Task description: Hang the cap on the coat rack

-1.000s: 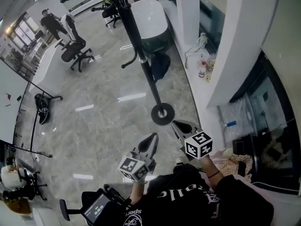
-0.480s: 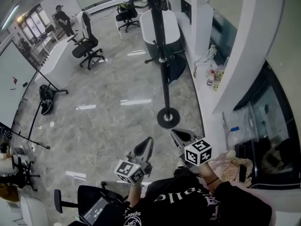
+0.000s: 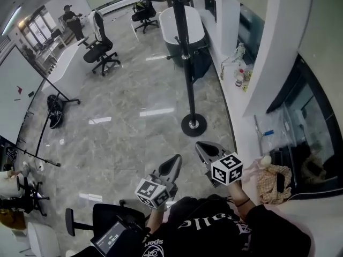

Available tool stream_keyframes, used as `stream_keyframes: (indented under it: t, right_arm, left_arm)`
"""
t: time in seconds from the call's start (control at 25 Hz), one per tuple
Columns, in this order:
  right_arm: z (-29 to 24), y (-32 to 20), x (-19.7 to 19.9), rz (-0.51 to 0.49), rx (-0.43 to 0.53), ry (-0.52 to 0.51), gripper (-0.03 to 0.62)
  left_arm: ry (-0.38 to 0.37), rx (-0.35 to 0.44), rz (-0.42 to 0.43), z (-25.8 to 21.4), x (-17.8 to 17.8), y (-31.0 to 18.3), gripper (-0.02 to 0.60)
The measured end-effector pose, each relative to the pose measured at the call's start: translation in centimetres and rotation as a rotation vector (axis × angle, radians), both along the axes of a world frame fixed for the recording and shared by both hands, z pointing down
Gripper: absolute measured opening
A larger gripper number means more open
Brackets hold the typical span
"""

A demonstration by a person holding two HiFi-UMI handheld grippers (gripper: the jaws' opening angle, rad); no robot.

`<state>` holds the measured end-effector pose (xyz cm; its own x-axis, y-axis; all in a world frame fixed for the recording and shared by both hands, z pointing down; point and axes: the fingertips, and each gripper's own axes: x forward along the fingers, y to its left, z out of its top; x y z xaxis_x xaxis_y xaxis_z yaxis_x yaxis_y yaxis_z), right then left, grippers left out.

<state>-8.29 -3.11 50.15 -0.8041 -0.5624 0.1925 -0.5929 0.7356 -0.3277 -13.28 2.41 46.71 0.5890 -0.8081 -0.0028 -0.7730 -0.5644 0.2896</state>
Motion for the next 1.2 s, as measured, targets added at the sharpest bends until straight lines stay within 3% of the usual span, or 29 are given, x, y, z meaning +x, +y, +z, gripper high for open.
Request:
stream_keyframes:
  t: [0.32, 0.64, 0.92, 1.2]
  right_arm:
    - [1.1, 7.1, 4.9, -0.083, 0.011, 0.054, 0.017]
    - [-0.1, 11.7, 10.3, -0.071, 0.028, 0.023, 0.017]
    - [1.0, 12.8, 12.5, -0.047, -0.004, 0.013, 0.017]
    - [0.8, 13.3, 12.6, -0.045, -0.006, 0.018, 0.017]
  left_arm:
    - [0.072, 0.021, -0.045, 0.1, 6.1, 5.5, 0.005]
    - [-0.011, 0.028, -0.036, 0.4, 11.4, 9.9, 0.005]
    - [-0.123, 0.026, -0.025, 1.0, 12.7, 10.3, 0.005]
    - [-0.125, 0.047, -0.044, 1.1, 12.0, 9.5, 0.005]
